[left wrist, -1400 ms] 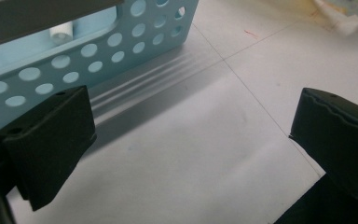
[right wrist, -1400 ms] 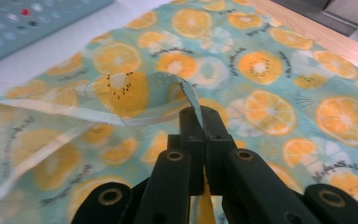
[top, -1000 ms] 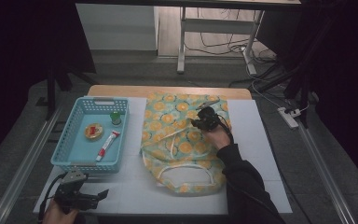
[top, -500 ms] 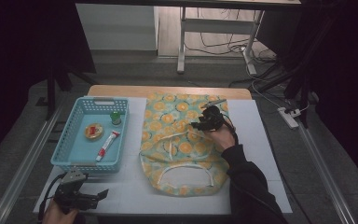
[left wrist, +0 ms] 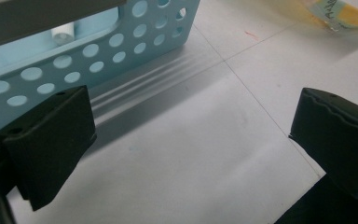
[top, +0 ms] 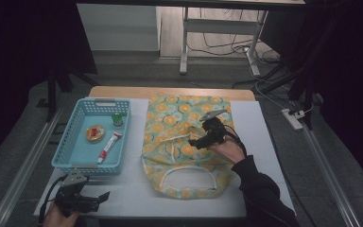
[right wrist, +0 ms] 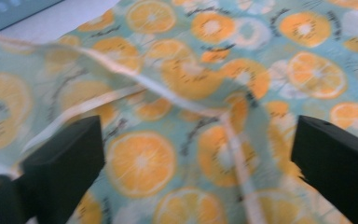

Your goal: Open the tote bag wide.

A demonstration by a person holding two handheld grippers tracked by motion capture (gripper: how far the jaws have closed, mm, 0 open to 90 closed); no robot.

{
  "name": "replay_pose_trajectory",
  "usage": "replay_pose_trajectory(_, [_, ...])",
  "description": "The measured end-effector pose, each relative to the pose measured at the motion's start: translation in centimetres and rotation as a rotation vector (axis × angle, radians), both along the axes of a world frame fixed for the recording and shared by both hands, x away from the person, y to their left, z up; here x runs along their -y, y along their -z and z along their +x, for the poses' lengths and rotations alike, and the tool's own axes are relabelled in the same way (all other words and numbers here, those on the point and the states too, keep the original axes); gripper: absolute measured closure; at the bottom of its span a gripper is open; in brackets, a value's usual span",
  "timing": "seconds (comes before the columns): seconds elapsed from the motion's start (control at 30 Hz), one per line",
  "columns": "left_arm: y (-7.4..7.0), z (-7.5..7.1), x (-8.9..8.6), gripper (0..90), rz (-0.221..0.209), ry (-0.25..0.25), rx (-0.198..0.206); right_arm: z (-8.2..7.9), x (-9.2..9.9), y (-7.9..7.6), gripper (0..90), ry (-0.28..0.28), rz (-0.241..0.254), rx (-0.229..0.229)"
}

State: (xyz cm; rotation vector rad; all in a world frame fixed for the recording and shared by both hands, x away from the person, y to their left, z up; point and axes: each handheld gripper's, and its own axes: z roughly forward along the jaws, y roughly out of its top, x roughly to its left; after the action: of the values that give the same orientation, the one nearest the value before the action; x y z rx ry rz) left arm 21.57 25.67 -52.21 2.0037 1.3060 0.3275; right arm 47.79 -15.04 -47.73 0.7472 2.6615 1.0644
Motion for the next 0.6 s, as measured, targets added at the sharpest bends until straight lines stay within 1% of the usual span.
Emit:
replay_pose_trajectory(0.07, [0.0, 0.0, 0.0, 0.1, 0.002, 0.001, 0.000, -0.8, 0.0, 0.0, 0.0, -0.015, 0.005, -0.003])
replay_pose_trajectory(0.1, [0.0, 0.0, 0.0, 0.1, 0.003, 0.001, 0.000, -0.8, 0.0, 0.0, 0.0, -0.015, 0.005, -0.003])
replay_pose_trajectory(0.13, [0.0, 0.0, 0.0, 0.1, 0.003, 0.002, -0.001, -1.2, 0.0, 0.0, 0.0, -0.021, 0.003, -0.001])
replay_pose_trajectory(0.17, [0.0, 0.0, 0.0, 0.1, 0.005, 0.002, -0.001, -2.0, 0.0, 0.2, 0.0, -0.035, -0.016, -0.004])
replay_pose_trajectory(0.2, [0.0, 0.0, 0.0, 0.1, 0.005, 0.003, 0.000, -2.0, 0.0, 0.2, 0.0, -0.035, -0.016, -0.004])
replay_pose_trajectory(0.23, [0.0, 0.0, 0.0, 0.1, 0.005, 0.003, 0.000, -2.5, -0.1, 0.6, 0.0, -0.040, -0.028, -0.010])
replay_pose_trajectory(0.3, [0.0, 0.0, 0.0, 0.1, 0.006, 0.004, 0.000, -2.7, -0.2, 0.9, 0.0, -0.050, -0.035, -0.016])
replay_pose_trajectory(0.37, [0.0, 0.0, 0.0, 0.1, 0.006, 0.004, 0.000, -3.0, -0.3, 1.6, 0.0, -0.063, -0.057, -0.016])
replay_pose_trajectory(0.4, [0.0, 0.0, 0.0, 0.1, 0.006, 0.004, 0.001, -3.2, -0.5, 2.4, 0.0, -0.072, -0.089, -0.019])
replay_pose_trajectory(0.43, [0.0, 0.0, 0.0, 0.1, 0.006, 0.004, 0.001, -3.2, -0.5, 2.4, 0.0, -0.072, -0.089, -0.019])
replay_pose_trajectory(0.47, [0.0, 0.0, 0.0, 0.1, 0.006, 0.004, 0.001, -3.3, -0.6, 3.1, 0.1, -0.081, -0.105, -0.024])
replay_pose_trajectory(0.5, [0.0, 0.0, 0.0, 0.1, 0.006, 0.005, 0.001, -3.4, -0.7, 3.4, 0.2, -0.081, -0.115, -0.031])
replay_pose_trajectory(0.53, [0.0, 0.0, 0.0, 0.1, 0.006, 0.005, 0.001, -3.4, -0.8, 3.6, 0.4, -0.086, -0.125, -0.027])
replay_pose_trajectory(0.57, [0.0, 0.0, 0.0, 0.1, 0.006, 0.005, 0.001, -3.4, -0.8, 3.6, 0.4, -0.086, -0.125, -0.027])
replay_pose_trajectory(0.6, [0.0, 0.0, 0.0, 0.1, 0.005, 0.004, 0.001, -3.6, -1.0, 4.2, 0.8, -0.096, -0.153, -0.017])
